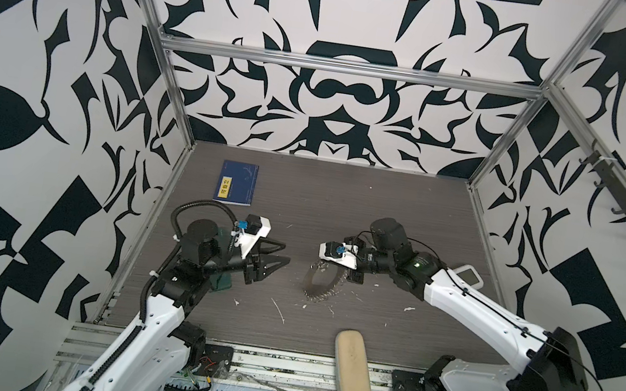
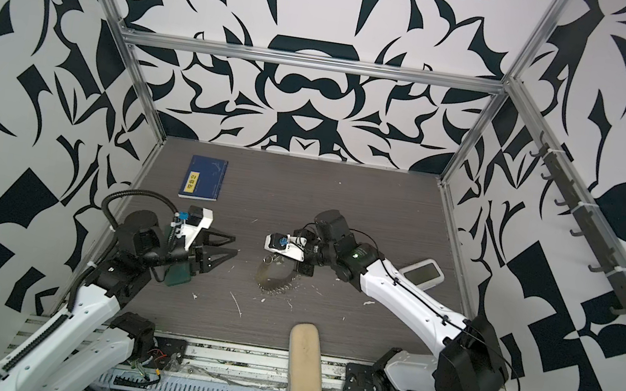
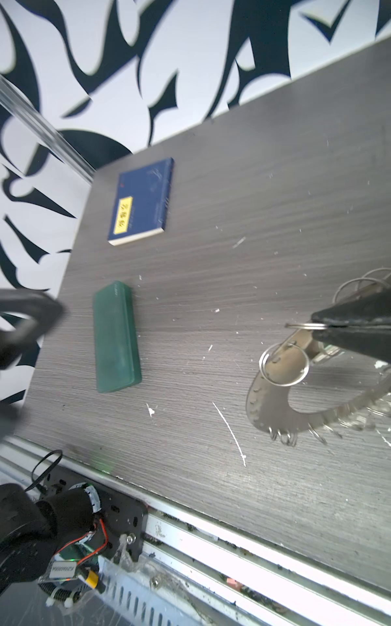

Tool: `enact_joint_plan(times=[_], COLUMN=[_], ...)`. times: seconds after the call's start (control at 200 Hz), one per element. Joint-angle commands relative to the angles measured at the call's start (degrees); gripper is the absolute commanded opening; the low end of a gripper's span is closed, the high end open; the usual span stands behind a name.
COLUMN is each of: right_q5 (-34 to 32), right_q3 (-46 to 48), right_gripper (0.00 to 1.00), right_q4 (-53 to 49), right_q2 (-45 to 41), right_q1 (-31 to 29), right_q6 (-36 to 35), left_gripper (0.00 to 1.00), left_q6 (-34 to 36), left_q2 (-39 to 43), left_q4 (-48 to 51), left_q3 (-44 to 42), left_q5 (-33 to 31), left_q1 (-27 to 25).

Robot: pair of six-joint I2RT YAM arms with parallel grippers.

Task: Remove the keys from the keyring
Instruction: 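Lift the steel ring with the right gripper while the left gripper moves toward it, then grasp the hanging steel disc with the left gripper below the right gripper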

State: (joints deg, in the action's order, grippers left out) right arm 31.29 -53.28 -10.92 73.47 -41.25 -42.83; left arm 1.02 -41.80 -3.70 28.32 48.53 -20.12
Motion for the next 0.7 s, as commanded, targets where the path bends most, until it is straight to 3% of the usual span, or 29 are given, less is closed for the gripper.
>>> enact_joint_plan(times=[0.0, 0.31, 0.695], right_q5=[0.2, -0.7, 0.2], right_q3=[-0.1, -1.2, -4.4], right_gripper=[0.00, 0.00, 0.00], right_q4=[0.5, -2.2, -3.8], right_q2=[-2.2, -4.6, -3.3], right_q1=[-0.3, -0.5, -0.6], right_q6=[-3.3, -7.7, -7.5], left_gripper=[0.48, 0.37, 0.32], left_q6=[10.3, 21.0, 23.5], left_q2=[-3.9, -17.0, -23.6], left_q4=[-0.8, -1.6, -2.1], left_q3=[2.7, 9.5, 12.8], left_q5=[-2.3, -1.5, -2.4], left_q1=[-4.6, -6.5, -11.0])
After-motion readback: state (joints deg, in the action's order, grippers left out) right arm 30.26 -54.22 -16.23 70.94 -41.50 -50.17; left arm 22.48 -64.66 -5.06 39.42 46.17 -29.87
